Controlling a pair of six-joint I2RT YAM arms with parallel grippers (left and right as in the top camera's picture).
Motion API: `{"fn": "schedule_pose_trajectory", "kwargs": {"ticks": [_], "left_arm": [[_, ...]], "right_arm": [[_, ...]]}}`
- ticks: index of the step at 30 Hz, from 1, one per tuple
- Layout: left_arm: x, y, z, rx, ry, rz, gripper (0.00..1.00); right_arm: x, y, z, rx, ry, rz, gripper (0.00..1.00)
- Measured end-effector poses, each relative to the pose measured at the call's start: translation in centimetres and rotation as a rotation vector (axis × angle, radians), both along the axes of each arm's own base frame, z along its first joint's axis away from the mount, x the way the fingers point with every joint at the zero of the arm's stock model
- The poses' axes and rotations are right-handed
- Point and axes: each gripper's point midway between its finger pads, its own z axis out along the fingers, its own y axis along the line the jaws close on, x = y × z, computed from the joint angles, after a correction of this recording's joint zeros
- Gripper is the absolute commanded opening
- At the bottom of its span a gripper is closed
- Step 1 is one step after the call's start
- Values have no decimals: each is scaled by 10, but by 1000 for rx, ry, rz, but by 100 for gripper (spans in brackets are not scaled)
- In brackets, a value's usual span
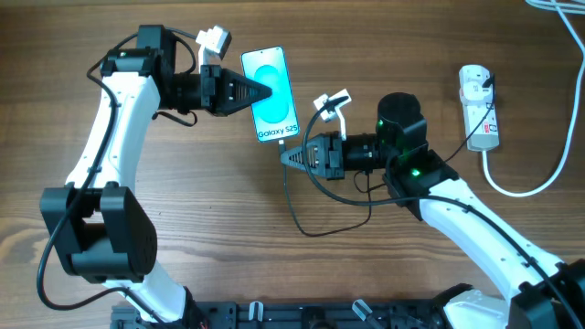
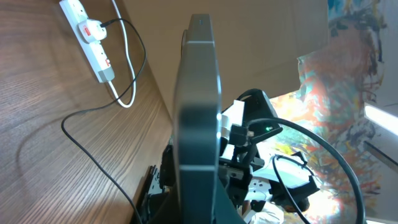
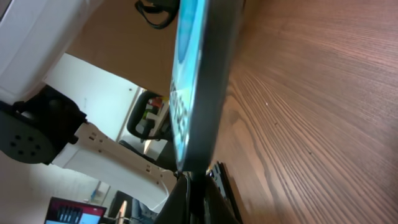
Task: Plug charger to phone and switch on socket
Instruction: 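Align the plug under the phone held by the left gripper, then push the USB-C plug up into the phone's bottom port with right gripper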
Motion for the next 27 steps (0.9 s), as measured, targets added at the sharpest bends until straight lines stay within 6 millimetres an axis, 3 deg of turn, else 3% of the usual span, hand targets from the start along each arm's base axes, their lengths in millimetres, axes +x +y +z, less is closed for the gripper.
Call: {"fn": "schedule_pose_trajectory", "kwargs": {"ticks": [9, 16, 27], "left_arm": [[1, 0, 2, -11, -6, -1, 4], [1, 0, 2, -11, 4, 0, 4], [1, 0, 2, -11, 7, 0, 4]], "right_arm": [[-8, 1, 10, 39, -27, 60, 4], [-8, 5, -8, 32, 24, 104, 4], [-10, 5, 1, 71, -14, 145, 4]]}}
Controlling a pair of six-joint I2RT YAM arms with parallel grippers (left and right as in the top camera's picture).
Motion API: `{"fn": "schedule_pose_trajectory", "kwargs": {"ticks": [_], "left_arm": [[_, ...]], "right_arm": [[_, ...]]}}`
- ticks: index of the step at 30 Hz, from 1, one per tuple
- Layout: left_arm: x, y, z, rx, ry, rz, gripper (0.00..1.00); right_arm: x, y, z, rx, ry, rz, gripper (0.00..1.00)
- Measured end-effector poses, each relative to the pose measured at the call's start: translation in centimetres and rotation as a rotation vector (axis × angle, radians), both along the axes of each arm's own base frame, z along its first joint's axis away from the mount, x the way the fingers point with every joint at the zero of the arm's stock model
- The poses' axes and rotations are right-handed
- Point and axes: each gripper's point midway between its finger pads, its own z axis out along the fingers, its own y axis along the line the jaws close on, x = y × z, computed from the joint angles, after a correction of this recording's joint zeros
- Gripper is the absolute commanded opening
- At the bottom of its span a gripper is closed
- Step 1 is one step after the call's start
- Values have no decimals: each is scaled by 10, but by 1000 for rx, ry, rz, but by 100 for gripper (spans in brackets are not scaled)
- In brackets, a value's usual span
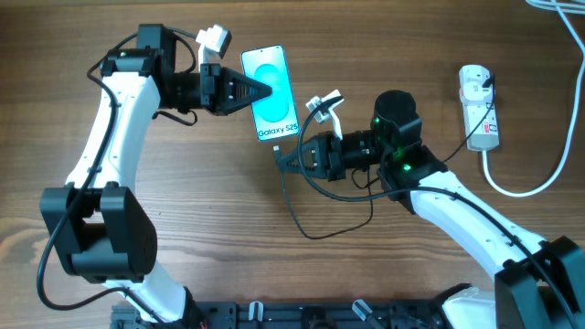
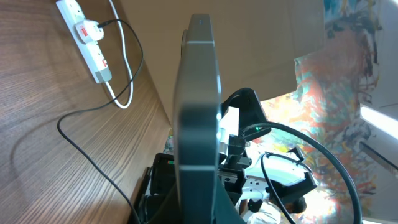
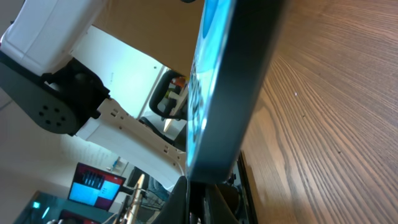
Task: Plug charger to phone and switch on socket
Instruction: 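Push the USB-C plug up into the phone's bottom port with right gripper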
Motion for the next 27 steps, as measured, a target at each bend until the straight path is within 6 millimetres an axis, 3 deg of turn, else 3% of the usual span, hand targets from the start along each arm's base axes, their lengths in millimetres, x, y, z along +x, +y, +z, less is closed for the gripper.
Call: {"fn": "schedule_pose_trajectory", "kwargs": {"ticks": [10, 27], "left_arm": [[2, 5, 0, 0, 0, 13, 4], [2, 4, 0, 0, 3, 13, 4]], "right_arm": [[11, -10, 2, 8, -13, -36, 4], [12, -10, 8, 24, -36, -34, 4]]}}
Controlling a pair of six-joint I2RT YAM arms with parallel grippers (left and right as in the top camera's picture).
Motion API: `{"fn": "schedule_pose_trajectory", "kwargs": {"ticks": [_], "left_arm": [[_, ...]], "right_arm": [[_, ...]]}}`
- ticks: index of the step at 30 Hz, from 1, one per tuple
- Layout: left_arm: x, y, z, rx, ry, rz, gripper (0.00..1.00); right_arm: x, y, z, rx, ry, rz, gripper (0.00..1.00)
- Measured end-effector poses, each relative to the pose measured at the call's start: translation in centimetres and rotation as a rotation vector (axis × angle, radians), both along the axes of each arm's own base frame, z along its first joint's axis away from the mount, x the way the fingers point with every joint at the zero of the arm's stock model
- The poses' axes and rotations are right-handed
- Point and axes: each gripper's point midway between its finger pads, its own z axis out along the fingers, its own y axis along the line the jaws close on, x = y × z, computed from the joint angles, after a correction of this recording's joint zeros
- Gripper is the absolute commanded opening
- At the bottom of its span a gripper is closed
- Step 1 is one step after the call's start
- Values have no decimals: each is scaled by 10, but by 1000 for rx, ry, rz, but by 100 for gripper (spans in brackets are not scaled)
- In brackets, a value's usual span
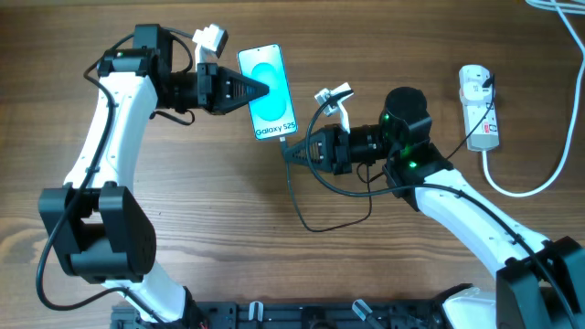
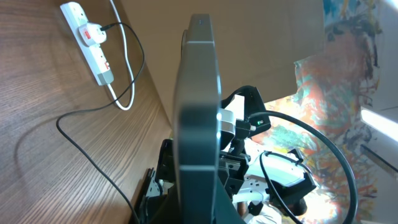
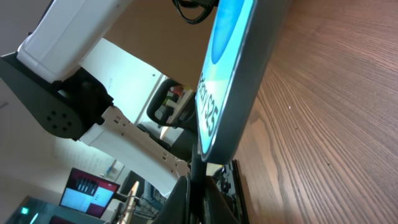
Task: Plug charger to phone and switch on socket
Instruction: 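Push the USB-C plug up into the phone's bottom port with right gripper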
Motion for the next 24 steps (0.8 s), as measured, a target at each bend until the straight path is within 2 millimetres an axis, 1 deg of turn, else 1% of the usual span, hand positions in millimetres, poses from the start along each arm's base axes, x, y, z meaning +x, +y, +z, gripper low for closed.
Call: {"fn": "schedule_pose_trajectory", "kwargs": {"ticks": [24], "left_arm": [[-3, -5, 0, 0, 26, -13, 4]], "right_arm": [[0, 0, 0, -1, 8, 0, 4]]}}
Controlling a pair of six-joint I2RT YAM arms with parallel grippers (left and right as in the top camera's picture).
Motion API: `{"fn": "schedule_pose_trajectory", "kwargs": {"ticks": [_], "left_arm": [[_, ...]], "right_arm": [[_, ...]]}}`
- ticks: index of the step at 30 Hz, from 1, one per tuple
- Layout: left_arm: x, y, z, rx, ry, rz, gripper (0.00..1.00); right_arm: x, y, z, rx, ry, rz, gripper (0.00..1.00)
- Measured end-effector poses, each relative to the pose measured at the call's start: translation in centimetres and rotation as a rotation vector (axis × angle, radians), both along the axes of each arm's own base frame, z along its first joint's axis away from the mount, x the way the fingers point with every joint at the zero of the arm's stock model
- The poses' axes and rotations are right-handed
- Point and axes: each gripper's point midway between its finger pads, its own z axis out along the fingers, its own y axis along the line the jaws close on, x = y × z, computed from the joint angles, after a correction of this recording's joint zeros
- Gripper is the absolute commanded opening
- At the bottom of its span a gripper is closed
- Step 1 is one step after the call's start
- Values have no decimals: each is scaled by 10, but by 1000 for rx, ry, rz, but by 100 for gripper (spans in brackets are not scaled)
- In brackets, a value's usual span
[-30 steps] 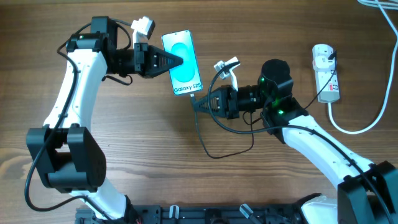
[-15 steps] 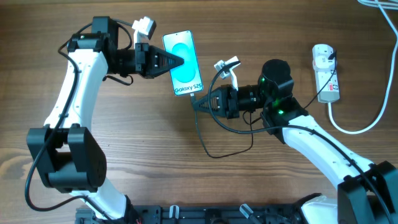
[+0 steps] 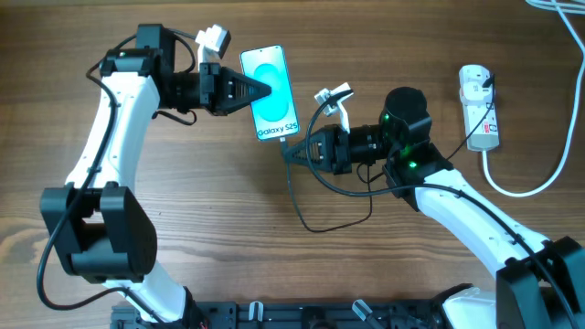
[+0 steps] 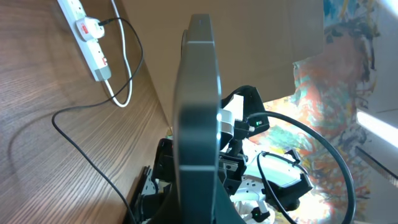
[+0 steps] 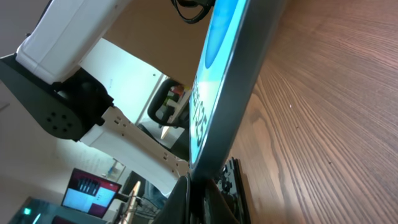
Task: Plug charger to phone and switch on socket
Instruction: 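Push the USB-C plug up into the phone's bottom port with right gripper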
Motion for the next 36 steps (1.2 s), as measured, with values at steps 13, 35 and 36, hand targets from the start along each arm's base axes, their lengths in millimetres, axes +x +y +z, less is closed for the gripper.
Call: {"fn": "schedule_pose_trajectory", "kwargs": {"ticks": [13, 35, 36], "left_arm": [[-2, -7, 1, -4, -17, -20, 4], [-2, -7, 1, -3, -21, -20, 4], [-2, -7, 1, -4, -21, -20, 4]], "right_arm": [[-3, 0, 0, 2, 4, 16, 4], [1, -5, 1, 3, 8, 6, 4], [1, -5, 1, 3, 8, 6, 4]]}}
